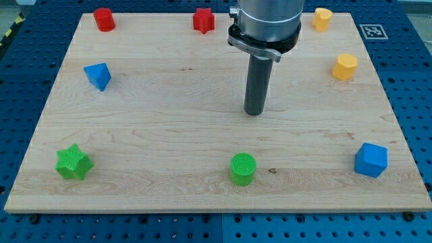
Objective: Push the green circle towards the bottom left
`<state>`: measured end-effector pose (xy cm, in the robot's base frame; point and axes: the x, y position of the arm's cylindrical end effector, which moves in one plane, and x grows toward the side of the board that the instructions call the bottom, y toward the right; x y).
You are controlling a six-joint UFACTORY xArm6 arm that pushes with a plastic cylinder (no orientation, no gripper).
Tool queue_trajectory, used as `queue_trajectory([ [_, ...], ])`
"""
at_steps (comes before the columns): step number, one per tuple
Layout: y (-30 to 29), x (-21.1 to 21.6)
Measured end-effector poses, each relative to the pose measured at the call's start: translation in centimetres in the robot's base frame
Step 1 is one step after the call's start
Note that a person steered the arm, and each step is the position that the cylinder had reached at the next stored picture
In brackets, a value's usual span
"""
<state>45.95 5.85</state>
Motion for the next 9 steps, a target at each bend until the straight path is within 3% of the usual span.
queue_trajectory([
  [3,-0.4,0.0],
  [4,-5.1,1.0],
  [5,-10.3,4.6],
  [6,-11.8,9.4],
  [9,-14.8,7.6],
])
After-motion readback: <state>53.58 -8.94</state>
